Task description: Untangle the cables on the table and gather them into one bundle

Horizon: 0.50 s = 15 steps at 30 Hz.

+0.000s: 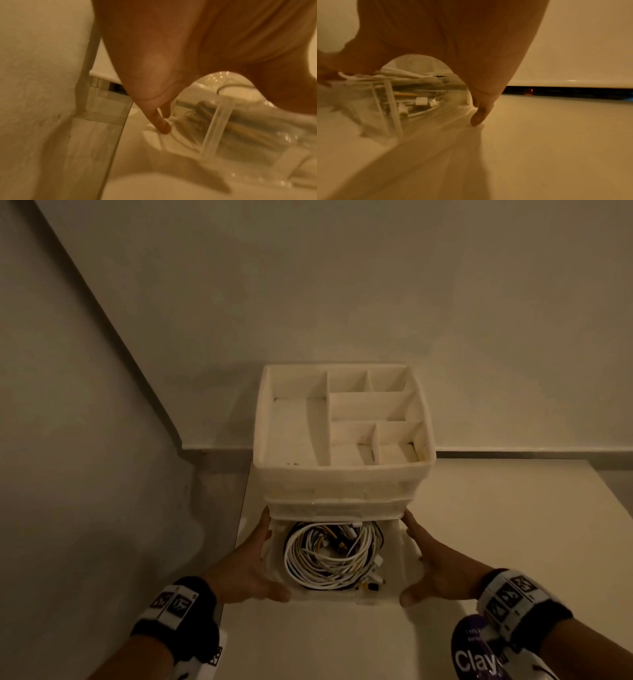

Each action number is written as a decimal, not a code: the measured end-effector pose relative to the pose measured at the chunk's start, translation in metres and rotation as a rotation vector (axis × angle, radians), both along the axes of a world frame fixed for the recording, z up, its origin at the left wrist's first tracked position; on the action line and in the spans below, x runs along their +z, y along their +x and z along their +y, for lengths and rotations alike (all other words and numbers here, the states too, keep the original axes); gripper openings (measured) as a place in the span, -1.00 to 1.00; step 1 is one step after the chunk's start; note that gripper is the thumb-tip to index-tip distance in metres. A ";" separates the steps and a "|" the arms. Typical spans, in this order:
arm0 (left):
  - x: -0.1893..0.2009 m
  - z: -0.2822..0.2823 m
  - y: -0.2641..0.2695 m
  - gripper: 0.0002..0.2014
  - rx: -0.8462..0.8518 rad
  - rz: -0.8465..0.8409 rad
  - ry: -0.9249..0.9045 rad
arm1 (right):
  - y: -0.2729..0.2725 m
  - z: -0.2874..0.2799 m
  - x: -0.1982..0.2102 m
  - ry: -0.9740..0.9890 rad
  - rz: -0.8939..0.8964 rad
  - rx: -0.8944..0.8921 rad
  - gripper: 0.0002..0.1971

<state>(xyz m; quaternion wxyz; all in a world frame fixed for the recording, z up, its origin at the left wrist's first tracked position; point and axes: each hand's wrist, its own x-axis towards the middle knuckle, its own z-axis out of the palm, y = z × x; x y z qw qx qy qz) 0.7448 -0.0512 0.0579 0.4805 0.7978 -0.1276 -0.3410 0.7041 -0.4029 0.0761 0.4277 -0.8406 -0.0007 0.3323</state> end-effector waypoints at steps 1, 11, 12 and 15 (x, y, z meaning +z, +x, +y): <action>-0.003 0.000 -0.002 0.41 0.001 -0.009 0.024 | -0.002 0.001 -0.001 -0.021 -0.020 0.015 0.51; 0.003 -0.005 -0.006 0.38 0.071 -0.226 0.114 | -0.009 0.004 -0.004 -0.035 -0.172 -0.052 0.40; 0.003 -0.005 -0.007 0.35 0.084 -0.249 0.110 | -0.011 0.004 -0.005 -0.035 -0.184 -0.069 0.36; 0.005 -0.006 -0.009 0.24 0.142 -0.290 0.123 | -0.012 0.005 -0.009 -0.052 -0.218 -0.090 0.27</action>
